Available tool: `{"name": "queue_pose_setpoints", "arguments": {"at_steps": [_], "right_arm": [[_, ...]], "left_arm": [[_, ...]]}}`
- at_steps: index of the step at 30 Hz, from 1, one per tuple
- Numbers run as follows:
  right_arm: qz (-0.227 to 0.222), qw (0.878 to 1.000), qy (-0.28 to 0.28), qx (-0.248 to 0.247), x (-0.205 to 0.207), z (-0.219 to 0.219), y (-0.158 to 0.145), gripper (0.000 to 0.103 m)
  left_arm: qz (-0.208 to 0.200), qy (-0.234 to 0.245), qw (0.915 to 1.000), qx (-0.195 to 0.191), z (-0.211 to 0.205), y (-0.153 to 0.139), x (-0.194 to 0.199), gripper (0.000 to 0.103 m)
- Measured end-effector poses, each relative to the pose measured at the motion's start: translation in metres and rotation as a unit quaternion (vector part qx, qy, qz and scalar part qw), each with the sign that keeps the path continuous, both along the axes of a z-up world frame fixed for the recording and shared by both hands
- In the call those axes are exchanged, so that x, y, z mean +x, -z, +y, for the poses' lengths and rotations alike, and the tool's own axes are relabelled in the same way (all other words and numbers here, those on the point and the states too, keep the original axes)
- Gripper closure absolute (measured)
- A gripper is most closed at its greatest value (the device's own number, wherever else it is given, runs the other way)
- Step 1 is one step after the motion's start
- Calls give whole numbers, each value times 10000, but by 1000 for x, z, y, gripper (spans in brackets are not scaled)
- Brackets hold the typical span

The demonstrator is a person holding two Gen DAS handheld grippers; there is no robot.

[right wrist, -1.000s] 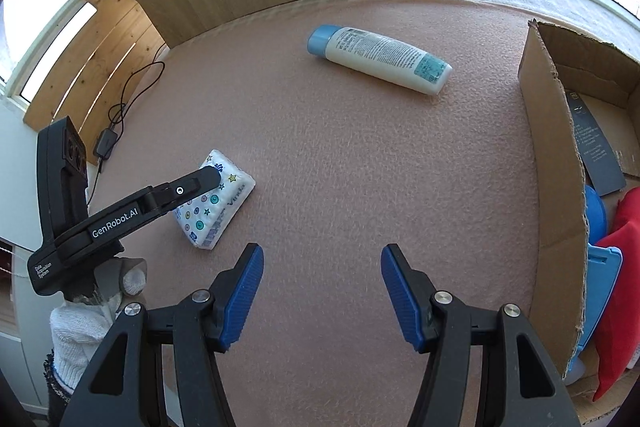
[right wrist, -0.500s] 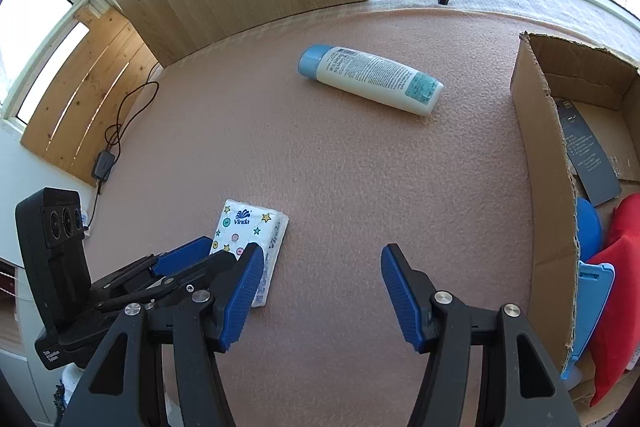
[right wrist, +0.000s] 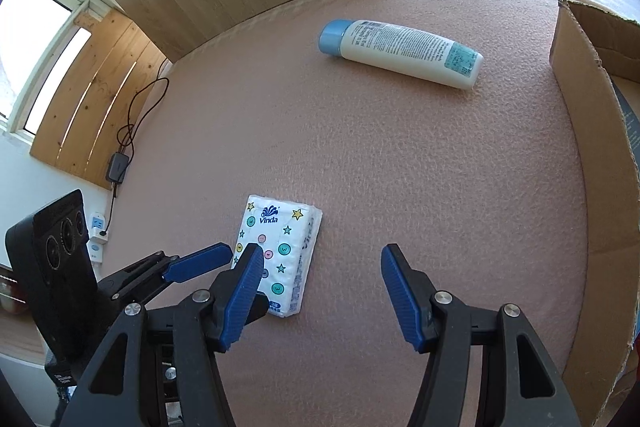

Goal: Organize objects
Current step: 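Grasp the tissue pack with the right tool while the left tool releases it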

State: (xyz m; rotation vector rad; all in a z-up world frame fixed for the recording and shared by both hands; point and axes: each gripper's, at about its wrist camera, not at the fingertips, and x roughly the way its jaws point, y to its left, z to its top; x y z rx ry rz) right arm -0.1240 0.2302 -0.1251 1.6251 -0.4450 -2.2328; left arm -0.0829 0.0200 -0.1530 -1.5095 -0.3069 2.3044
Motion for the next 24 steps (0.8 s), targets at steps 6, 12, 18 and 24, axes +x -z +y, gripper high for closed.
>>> {"name": "queue_pose_setpoints", "arguments": {"at_steps": [6, 12, 18, 24], "right_arm": [[-280, 9995, -111, -125, -7, -11, 12, 46], [-483, 9979, -240, -356, -10, -21, 21, 57], [-409, 9983, -355, -213, -8, -30, 18, 65], [-165, 9993, -321, -132, -4, -18, -3, 65]], "left_arm": [[-97, 80, 9999, 108, 14, 8, -6, 40], [-91, 116, 9997, 201, 15, 10, -5, 46], [-78, 68, 9997, 216, 17, 7, -3, 50], [104, 99, 9997, 193, 32, -10, 1, 52]]}}
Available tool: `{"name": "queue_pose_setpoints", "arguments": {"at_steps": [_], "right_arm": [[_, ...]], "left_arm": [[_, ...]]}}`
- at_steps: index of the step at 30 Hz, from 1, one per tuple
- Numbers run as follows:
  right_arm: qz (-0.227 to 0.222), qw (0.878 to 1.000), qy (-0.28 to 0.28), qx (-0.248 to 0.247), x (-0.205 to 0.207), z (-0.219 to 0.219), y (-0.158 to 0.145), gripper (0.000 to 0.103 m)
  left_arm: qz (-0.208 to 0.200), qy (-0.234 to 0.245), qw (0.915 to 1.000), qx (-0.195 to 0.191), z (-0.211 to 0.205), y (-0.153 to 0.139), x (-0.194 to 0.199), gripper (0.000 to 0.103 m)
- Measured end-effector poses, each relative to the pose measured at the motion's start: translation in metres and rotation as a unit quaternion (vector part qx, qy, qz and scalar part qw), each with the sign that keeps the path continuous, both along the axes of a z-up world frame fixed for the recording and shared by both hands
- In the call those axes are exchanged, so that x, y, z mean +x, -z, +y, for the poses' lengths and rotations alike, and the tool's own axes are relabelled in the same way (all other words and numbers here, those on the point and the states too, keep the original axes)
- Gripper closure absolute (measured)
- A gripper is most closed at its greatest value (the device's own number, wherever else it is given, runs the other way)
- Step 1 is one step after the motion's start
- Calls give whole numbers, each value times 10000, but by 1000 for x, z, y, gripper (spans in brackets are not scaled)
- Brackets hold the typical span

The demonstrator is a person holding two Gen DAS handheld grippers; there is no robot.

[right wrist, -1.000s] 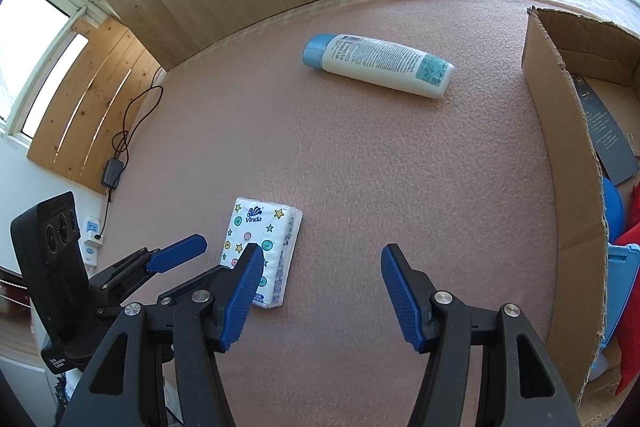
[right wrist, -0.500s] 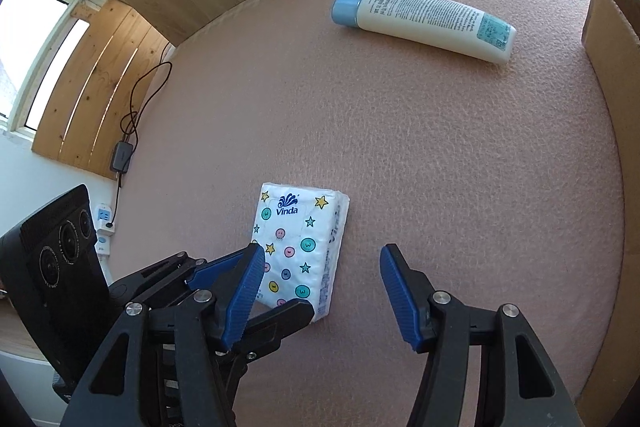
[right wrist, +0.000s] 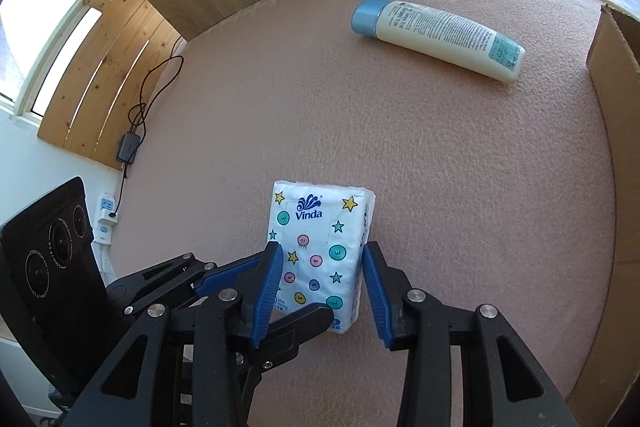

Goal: Organize objects
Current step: 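Grasp the tissue pack with the right tool while the left tool releases it, then carry the tissue pack with the right tool into the box and open it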

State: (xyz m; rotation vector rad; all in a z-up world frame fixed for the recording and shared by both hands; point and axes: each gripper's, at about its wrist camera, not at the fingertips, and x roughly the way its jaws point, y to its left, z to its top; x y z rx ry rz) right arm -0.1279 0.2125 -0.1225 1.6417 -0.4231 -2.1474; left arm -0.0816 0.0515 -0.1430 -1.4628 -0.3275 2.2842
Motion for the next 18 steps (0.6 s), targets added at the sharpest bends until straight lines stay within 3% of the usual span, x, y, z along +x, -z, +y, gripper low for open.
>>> {"name": "queue_pose_setpoints", "arguments": {"at_steps": [8, 18], "right_arm": [[509, 9981, 327, 81, 11, 43, -42, 65], [982, 9892, 1078, 147, 27, 126, -82, 65]], "left_arm": [[413, 243, 9988, 30, 41, -37, -4, 52], [842, 899, 9923, 145, 126, -74, -22, 52]]}}
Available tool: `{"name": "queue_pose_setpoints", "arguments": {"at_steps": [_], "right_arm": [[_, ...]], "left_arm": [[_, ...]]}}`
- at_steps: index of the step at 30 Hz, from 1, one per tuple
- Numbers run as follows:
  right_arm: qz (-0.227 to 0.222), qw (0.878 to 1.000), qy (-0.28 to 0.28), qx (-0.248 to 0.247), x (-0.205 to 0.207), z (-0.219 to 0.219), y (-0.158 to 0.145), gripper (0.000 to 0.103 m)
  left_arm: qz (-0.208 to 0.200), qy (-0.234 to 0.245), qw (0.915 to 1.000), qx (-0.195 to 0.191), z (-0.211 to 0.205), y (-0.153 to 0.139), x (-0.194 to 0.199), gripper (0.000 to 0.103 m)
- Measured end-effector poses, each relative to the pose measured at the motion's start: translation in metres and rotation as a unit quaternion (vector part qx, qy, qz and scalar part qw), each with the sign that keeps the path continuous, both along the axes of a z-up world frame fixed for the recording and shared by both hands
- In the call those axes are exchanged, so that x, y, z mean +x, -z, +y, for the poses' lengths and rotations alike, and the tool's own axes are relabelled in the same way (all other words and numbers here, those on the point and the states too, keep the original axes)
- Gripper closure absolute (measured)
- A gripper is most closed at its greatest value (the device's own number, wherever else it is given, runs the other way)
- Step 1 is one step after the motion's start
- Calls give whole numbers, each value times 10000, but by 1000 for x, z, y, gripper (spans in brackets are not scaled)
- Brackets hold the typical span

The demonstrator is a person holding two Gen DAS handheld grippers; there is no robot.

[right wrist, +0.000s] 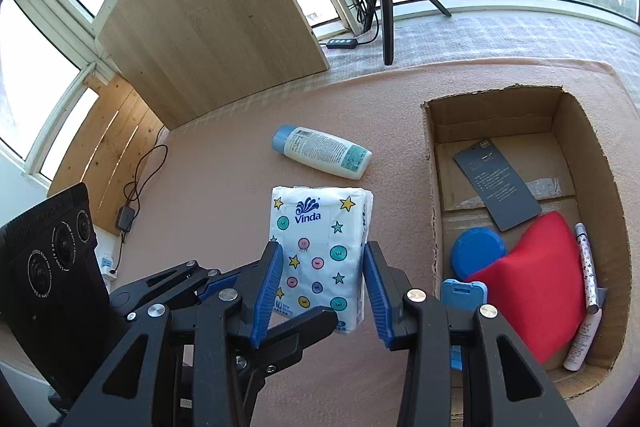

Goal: Organize objects
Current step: 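Carry the tissue pack with the right tool into the box and open it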

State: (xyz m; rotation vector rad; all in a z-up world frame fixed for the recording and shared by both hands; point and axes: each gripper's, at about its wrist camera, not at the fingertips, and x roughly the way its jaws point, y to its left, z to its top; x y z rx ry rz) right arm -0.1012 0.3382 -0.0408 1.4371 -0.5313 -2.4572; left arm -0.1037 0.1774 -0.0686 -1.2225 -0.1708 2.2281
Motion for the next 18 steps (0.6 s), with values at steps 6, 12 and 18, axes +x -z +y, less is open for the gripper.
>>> {"name": "queue_pose_setpoints", "arguments": {"at_steps": [6, 12, 18], "right_arm": [[87, 9992, 381, 25, 6, 46, -5, 65], [91, 9980, 629, 63, 6, 76, -1, 65], [68, 9972, 742, 79, 0, 92, 5, 65]], "left_arm": [[57, 342, 9994, 32, 52, -7, -12, 53], [-49, 527, 9986, 17, 87, 1, -26, 55], [-79, 619, 9979, -157, 109, 11, -38, 57]]}}
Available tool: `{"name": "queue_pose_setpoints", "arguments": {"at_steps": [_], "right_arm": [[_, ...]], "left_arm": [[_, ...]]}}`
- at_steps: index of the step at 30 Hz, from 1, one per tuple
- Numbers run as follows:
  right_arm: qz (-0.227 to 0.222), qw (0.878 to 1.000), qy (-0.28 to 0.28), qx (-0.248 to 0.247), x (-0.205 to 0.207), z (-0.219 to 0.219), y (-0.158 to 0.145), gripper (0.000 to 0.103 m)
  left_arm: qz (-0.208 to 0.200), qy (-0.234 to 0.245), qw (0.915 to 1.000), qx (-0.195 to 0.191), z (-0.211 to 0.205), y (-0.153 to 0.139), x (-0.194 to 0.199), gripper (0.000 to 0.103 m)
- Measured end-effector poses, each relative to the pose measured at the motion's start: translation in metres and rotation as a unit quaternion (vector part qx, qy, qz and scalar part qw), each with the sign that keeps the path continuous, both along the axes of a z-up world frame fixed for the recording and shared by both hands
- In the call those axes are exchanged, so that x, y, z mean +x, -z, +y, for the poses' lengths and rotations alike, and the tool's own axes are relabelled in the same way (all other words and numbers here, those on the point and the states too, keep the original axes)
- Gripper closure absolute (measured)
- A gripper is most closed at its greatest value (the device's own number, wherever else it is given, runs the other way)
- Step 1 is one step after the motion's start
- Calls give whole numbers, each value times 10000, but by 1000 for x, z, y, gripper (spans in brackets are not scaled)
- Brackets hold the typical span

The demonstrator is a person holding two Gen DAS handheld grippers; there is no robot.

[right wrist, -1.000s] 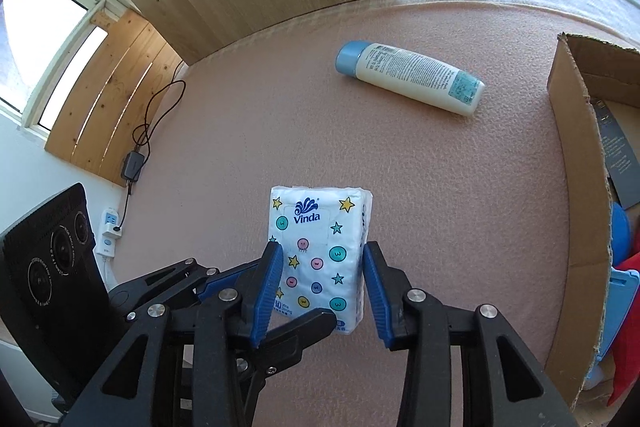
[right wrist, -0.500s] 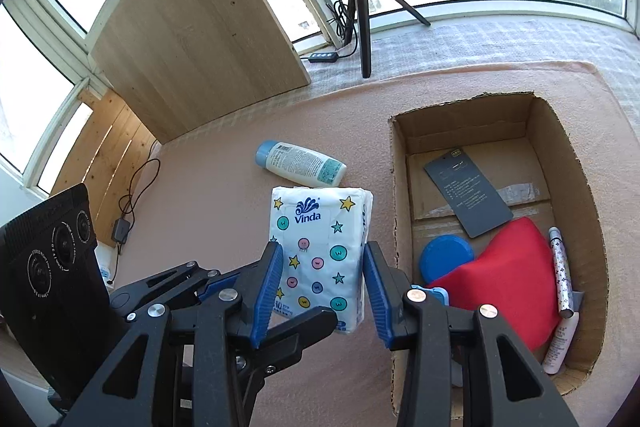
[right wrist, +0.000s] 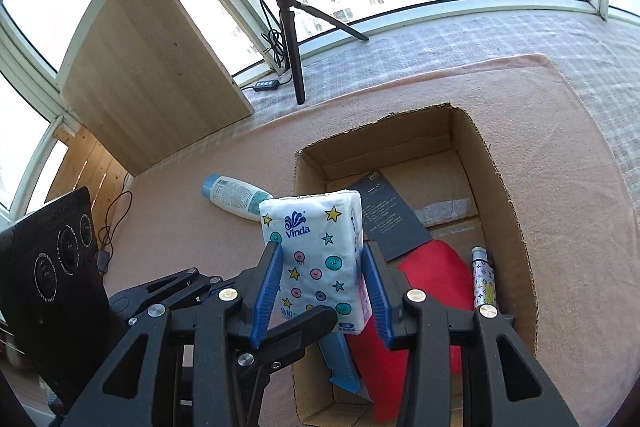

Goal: Organize objects
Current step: 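Carry the tissue pack with the right tool into the box and open it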

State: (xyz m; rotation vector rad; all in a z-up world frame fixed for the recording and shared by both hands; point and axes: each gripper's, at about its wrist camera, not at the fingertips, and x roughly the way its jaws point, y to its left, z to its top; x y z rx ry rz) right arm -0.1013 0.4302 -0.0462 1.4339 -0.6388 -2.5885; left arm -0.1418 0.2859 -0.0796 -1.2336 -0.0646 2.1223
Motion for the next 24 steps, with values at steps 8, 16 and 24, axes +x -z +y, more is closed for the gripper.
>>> {"name": "queue_pose_setpoints", "arguments": {"at_steps": [8, 16, 24], "right_arm": [[74, 9999, 58, 87, -9, 8, -3, 56], [21, 9996, 232, 131, -10, 12, 0, 45], [-24, 9997, 230, 74, -12, 10, 2, 45]], "left_arm": [[69, -19, 9999, -144, 7, -3, -10, 43], [55, -85, 9998, -195, 1, -1, -13, 34], [57, -210, 9992, -342, -11, 3, -8, 34]]}}
